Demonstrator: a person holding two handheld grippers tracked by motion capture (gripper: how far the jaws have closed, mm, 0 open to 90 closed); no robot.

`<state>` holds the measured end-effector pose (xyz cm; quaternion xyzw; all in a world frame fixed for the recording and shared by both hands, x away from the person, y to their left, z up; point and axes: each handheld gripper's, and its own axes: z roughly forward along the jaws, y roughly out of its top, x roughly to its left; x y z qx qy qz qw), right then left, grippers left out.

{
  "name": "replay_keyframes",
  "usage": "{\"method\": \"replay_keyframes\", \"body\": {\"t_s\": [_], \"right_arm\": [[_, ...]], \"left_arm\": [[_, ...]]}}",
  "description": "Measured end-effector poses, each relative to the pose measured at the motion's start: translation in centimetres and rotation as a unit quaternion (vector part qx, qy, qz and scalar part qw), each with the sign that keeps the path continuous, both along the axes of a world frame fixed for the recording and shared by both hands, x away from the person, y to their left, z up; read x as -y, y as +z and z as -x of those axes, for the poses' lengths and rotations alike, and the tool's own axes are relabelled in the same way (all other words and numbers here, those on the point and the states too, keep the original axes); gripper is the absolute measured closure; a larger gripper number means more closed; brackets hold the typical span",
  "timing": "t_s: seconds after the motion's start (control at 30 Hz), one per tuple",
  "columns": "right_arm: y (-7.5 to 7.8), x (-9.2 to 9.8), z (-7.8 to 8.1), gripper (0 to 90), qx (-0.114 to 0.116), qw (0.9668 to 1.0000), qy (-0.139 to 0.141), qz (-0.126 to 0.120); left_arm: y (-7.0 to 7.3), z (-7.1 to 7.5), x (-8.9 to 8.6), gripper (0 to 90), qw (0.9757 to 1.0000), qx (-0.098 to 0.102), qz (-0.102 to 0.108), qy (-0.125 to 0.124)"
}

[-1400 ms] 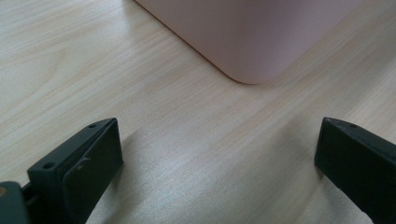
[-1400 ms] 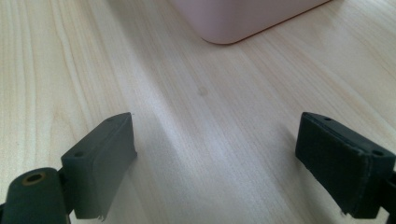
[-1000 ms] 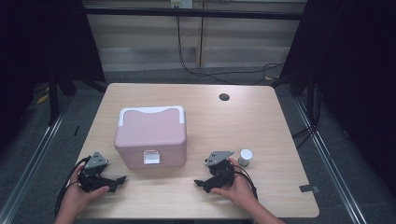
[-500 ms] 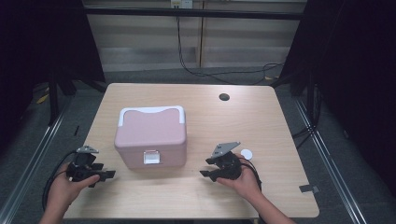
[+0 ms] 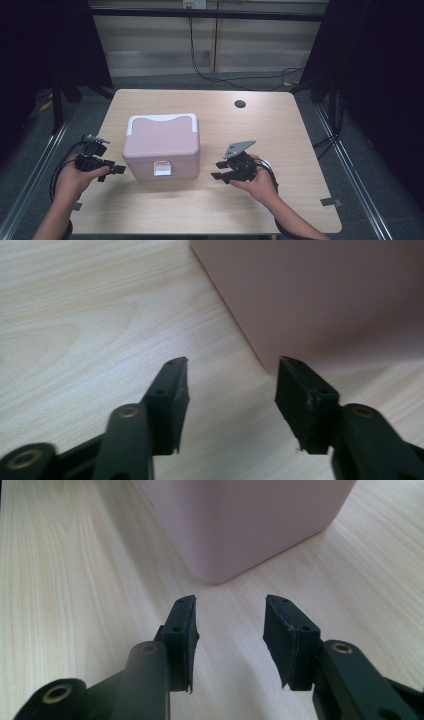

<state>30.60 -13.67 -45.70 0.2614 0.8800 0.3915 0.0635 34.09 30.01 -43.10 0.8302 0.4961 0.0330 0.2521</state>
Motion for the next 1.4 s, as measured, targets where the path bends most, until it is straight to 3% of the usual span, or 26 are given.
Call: {"method": "replay_keyframes", "body": {"t_s": [0.1, 0.23, 0.43, 0.67, 0.8, 0.83, 0.97, 1.0, 1.07, 1.1, 1.27, 1.4], "right_arm": [[0.2, 0.0, -0.3, 57.1, -0.006, 0.9999, -0.012, -0.004], [0.4, 0.0, -0.7, 64.4, -0.006, 0.9999, -0.012, -0.003], [0.7, -0.3, -1.2, 79.7, -0.007, 0.9999, -0.007, 0.001], [1.6, -1.1, -1.6, 89.8, 0.015, 0.9998, 0.007, 0.012], [2.0, -1.6, -2.1, 90.0, 0.016, 0.9996, 0.016, 0.016], [2.2, -1.9, -2.3, 90.0, 0.013, 0.9996, 0.019, 0.015], [2.3, -2.4, -2.4, 90.0, 0.016, 0.9993, 0.028, 0.018], [2.3, -2.6, -2.4, 90.0, 0.011, 0.9993, 0.034, 0.013], [2.2, -2.6, -2.4, 90.0, 0.009, 0.9993, 0.035, 0.011], [2.1, -2.9, -2.3, 90.0, 0.013, 0.9988, 0.040, 0.025], [2.1, -2.6, -2.1, 90.0, 0.013, 0.9984, 0.045, 0.031], [2.1, -1.8, -2.0, 90.0, 0.012, 0.9987, 0.042, 0.027]], "left_arm": [[0.3, -0.5, -0.1, 47.5, 0.9996, 0.000, 0.026, 0.010], [1.0, -1.1, -0.1, 53.3, 0.9998, -0.008, 0.012, 0.016], [2.2, -2.2, -0.1, 70.5, 0.9989, -0.024, 0.008, 0.039], [2.9, -3.3, 1.0, 82.8, 0.9988, -0.029, 0.007, 0.038], [3.3, -4.0, 2.0, 86.1, 0.9992, -0.027, 0.014, 0.026], [3.4, -4.2, 2.3, 87.8, 0.9991, -0.027, 0.026, 0.021], [3.6, -4.3, 2.7, 90.0, 0.9994, -0.027, 0.013, 0.016], [3.7, -4.3, 2.8, 90.0, 0.9989, -0.028, 0.034, 0.020], [3.7, -4.3, 3.0, 90.0, 0.9987, -0.028, 0.039, 0.018], [3.8, -4.3, 3.3, 90.0, 0.9992, -0.023, 0.027, 0.016], [3.8, -4.3, 4.1, 90.0, 0.9997, -0.022, 0.013, 0.005], [3.6, -4.4, 4.7, 90.0, 0.9994, -0.022, 0.027, 0.003]]}}
